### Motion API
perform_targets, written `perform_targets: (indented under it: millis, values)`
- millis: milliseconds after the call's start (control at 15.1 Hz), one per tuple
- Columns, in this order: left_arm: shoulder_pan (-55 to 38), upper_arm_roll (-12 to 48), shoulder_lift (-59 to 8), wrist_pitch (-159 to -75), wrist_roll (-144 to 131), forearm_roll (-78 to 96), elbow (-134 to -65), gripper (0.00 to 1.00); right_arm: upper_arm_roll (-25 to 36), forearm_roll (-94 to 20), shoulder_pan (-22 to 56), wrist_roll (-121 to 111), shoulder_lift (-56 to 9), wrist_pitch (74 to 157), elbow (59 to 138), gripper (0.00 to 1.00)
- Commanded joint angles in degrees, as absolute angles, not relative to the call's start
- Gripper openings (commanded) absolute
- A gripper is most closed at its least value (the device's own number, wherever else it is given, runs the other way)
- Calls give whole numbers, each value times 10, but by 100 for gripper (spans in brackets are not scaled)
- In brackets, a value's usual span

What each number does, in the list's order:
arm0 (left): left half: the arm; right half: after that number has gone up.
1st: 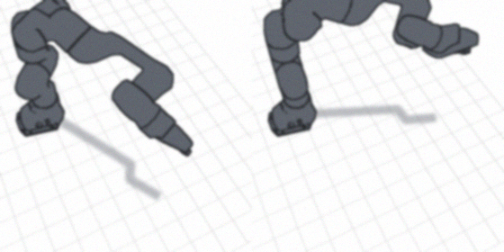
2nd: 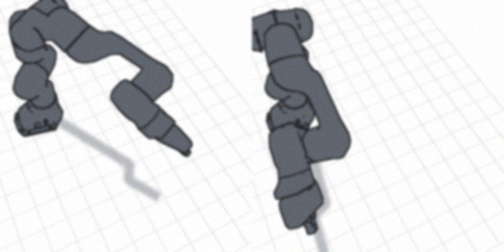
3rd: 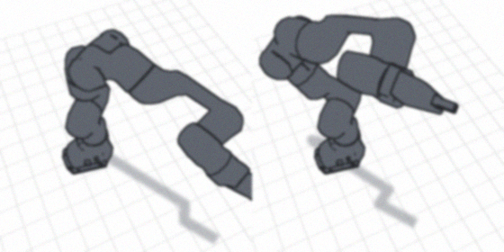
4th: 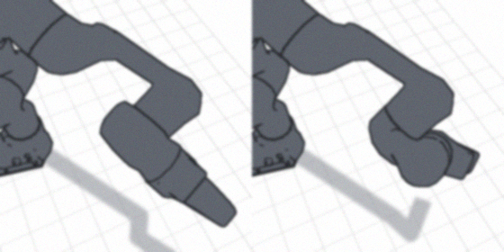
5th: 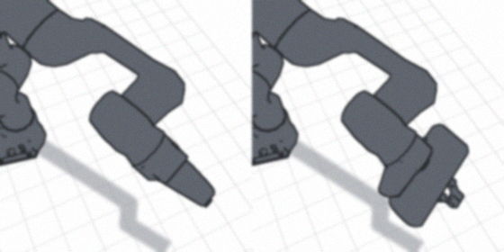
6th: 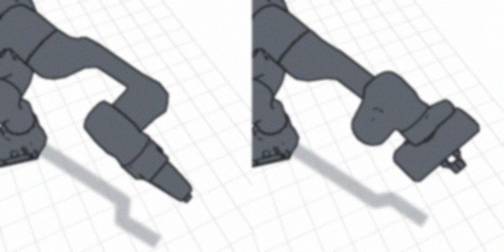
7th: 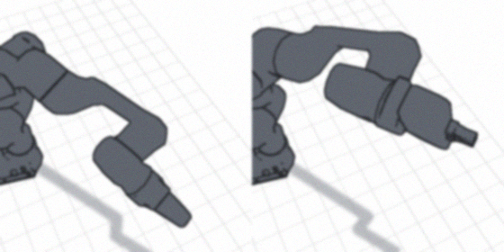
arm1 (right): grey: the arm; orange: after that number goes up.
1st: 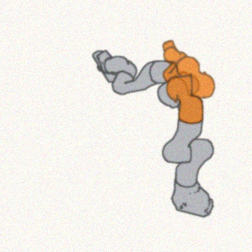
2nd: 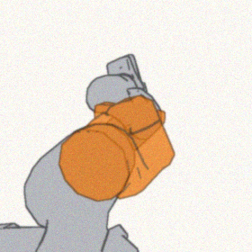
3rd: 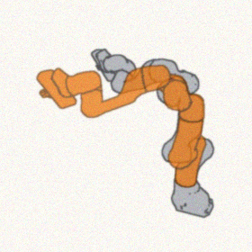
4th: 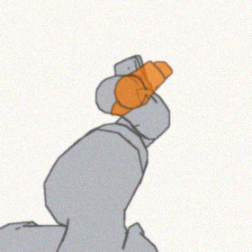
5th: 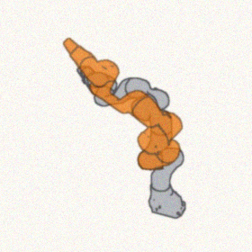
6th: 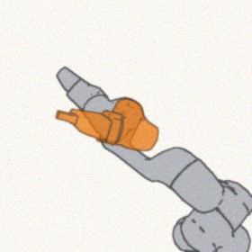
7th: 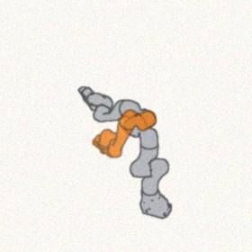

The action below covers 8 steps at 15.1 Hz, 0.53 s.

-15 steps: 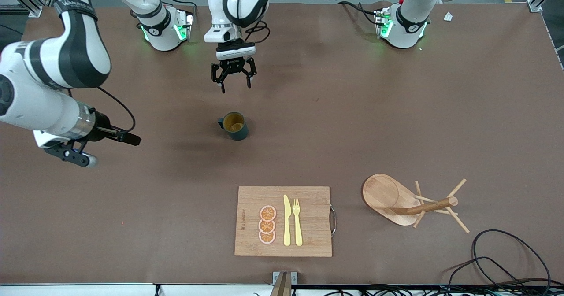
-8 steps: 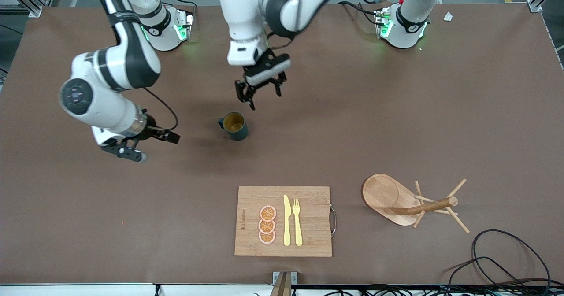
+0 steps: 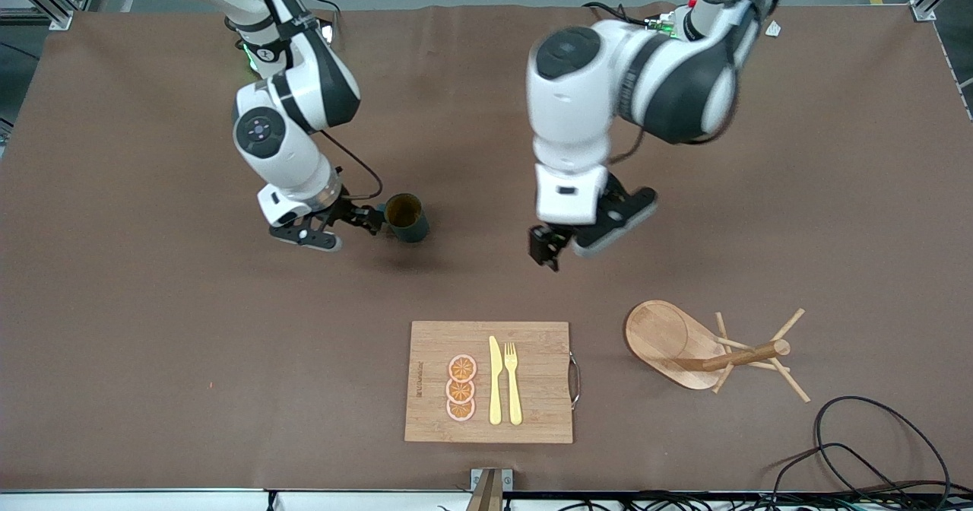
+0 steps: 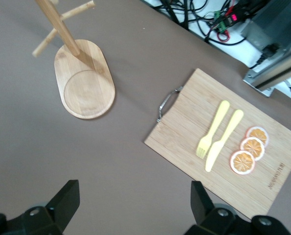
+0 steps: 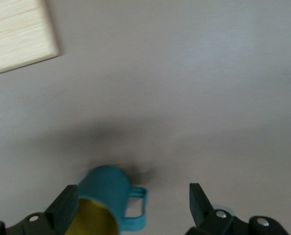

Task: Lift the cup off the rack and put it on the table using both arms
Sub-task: 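Grasp the mug rim with the right gripper while the left gripper withdraws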

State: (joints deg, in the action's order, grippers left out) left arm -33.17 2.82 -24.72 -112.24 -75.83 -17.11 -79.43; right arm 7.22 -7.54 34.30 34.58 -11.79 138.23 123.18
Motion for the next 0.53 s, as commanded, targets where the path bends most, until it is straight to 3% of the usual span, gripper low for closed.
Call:
perform_targets:
  millis: [0,465]
  values:
    - [-272,36,-213,-1090,-704,-144,-794,100,77,-77,380,340,-127,1411,1243,100]
    - [-170,36,-168,-1027,-444,-130,-792,100,78,-55,397,249,-150,1428,1252,98]
